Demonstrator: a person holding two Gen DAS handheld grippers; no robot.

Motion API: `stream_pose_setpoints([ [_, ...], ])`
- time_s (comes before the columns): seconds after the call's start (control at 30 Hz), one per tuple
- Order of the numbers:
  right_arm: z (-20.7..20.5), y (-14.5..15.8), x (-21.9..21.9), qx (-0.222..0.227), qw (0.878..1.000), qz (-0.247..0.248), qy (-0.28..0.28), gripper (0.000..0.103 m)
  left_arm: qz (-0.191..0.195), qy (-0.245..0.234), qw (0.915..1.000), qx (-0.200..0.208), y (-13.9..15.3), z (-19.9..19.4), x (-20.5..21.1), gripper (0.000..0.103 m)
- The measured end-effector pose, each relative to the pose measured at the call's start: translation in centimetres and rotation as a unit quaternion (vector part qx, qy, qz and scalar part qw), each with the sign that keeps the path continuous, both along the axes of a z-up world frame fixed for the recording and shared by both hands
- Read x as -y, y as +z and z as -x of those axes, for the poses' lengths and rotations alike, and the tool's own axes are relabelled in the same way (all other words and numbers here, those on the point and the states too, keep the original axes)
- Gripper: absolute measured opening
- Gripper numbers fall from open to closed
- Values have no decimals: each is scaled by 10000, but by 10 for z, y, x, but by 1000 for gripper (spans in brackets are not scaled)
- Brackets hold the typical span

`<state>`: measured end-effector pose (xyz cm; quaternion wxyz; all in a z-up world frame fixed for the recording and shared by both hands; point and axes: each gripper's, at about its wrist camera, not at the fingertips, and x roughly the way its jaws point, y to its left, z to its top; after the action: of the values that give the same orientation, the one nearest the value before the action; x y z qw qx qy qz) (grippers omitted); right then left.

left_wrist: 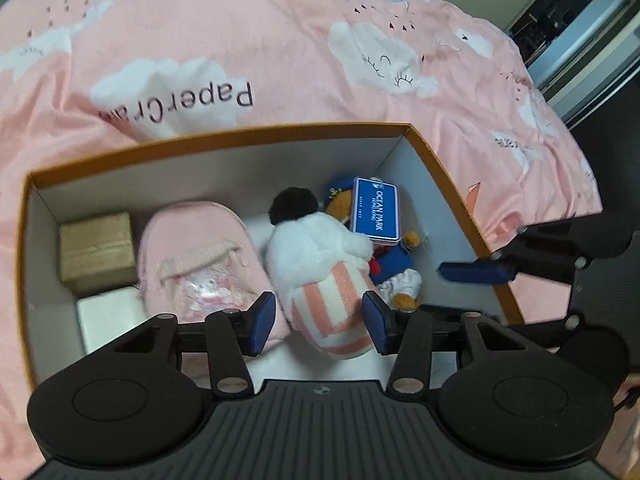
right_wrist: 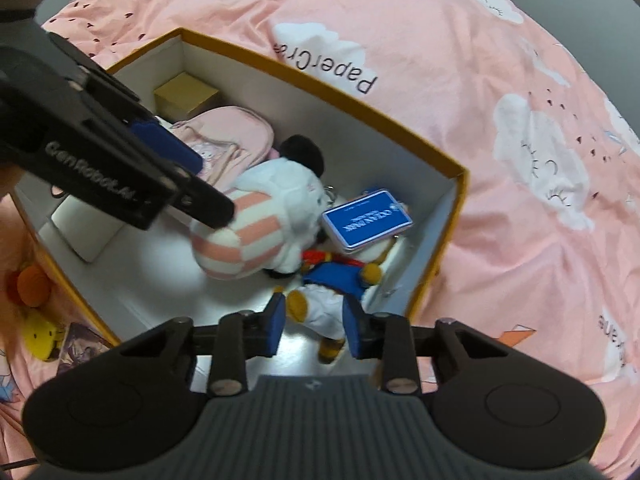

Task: Organize objects
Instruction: 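Lower the white plush into the box and open the left gripper while the right gripper lowers the bear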

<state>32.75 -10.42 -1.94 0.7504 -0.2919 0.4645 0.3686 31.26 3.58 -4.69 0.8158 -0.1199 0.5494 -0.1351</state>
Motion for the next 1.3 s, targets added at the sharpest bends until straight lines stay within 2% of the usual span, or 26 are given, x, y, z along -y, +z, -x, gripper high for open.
stream_pose_setpoints([
  [0.07, -1, -4, -3, -49, 10000, 2, 10, 32, 82, 32, 9999, -133, -7, -1, 2, 46],
  [0.17, -1, -9, -5, -54, 9999, 66, 69, 32, 20, -54, 9995, -311, -18, -1, 11, 39],
  [0.27, -1, -12, -8, -64, 9998, 143, 149, 32, -349, -181, 9985, -389, -28, -1, 25, 32],
  [0.33, -3, -16, -10, -38, 9996, 215, 197, 31, -372, -141, 9984, -408, -30, -4, 29, 32],
  [0.5, -7, -28, -20, 84, 9969, 574, 526, 26, -219, 514, 9970, -534, -32, -14, 20, 31],
  [0.6, -11, -35, -23, 138, 9948, 762, 666, 25, -87, 1140, 9925, -423, -31, -13, 10, 26],
  [0.67, -13, -36, -24, 118, 9952, 708, 667, 25, 42, 1479, 9882, -391, -32, -12, 3, 25],
  [0.77, -16, -32, -26, 88, 9969, 481, 622, 25, -39, 1383, 9898, -347, -32, -12, 9, 25],
  [0.87, -17, -32, -32, 90, 9970, 347, 692, 22, 90, 1376, 9895, -435, -34, -13, 5, 25],
  [0.9, -17, -35, -36, 87, 9964, 392, 752, 16, 171, 1406, 9887, -492, -35, -13, 2, 25],
  [1.03, -20, -46, -50, 60, 9951, 519, 836, 5, 304, 1383, 9883, -566, -39, -11, -2, 24],
  [1.3, -37, -50, -69, 168, 9982, 246, 520, 1, 482, 1284, 9875, -779, -44, -12, -6, 24],
])
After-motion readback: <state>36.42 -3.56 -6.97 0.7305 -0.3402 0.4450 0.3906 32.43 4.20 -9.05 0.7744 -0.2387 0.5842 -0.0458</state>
